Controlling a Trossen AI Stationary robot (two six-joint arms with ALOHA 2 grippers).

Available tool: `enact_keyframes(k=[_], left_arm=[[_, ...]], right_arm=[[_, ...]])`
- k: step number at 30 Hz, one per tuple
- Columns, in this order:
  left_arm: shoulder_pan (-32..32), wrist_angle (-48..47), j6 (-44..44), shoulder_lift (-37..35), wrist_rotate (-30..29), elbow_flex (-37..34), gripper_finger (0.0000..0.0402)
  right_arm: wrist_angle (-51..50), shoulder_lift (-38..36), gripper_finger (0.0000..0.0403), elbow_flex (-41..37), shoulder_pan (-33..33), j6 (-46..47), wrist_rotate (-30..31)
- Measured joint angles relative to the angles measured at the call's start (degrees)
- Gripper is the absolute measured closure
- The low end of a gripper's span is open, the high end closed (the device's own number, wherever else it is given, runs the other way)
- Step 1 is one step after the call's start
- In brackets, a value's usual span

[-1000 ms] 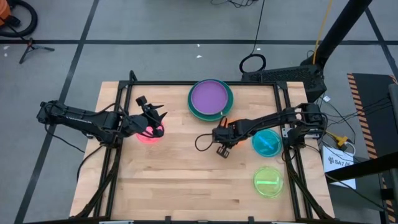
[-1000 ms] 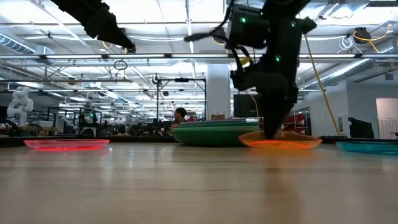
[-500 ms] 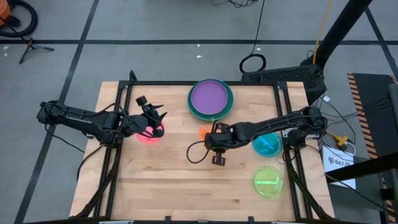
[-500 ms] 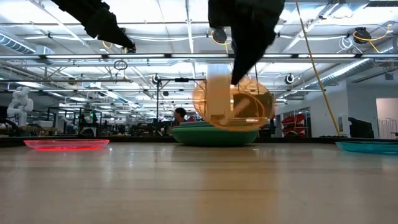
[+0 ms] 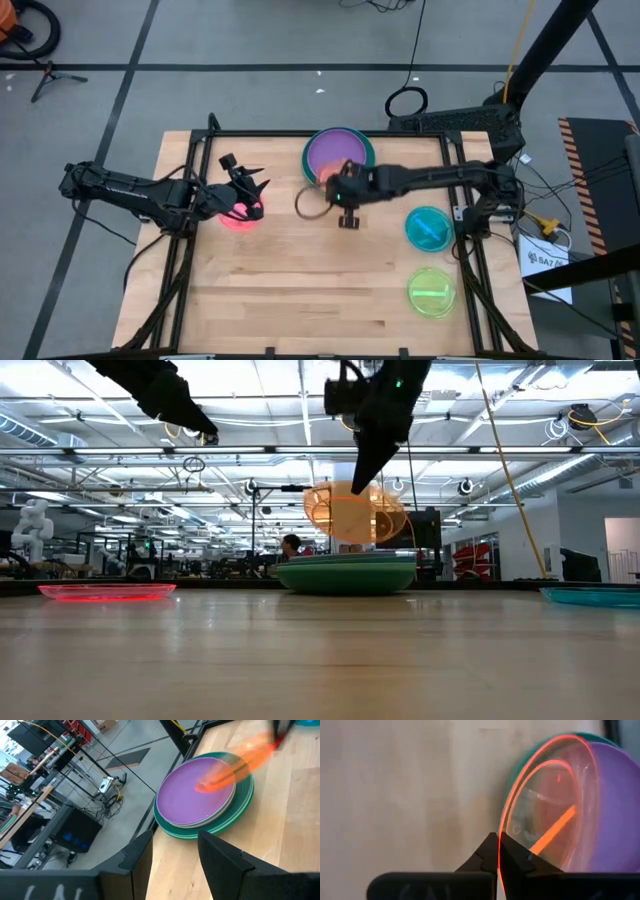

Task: Stack plastic plates
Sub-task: Stack the orange plate on the purple plate

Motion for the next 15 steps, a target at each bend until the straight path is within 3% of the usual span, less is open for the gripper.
enact_keyframes(k=[15], left_arm=[[0.0, 0.0, 0.7, 0.0, 0.0, 0.0, 0.0238]], right_arm=[[2.3, 3.3, 0.0391, 0.0, -11.1, -10.7, -0.4]])
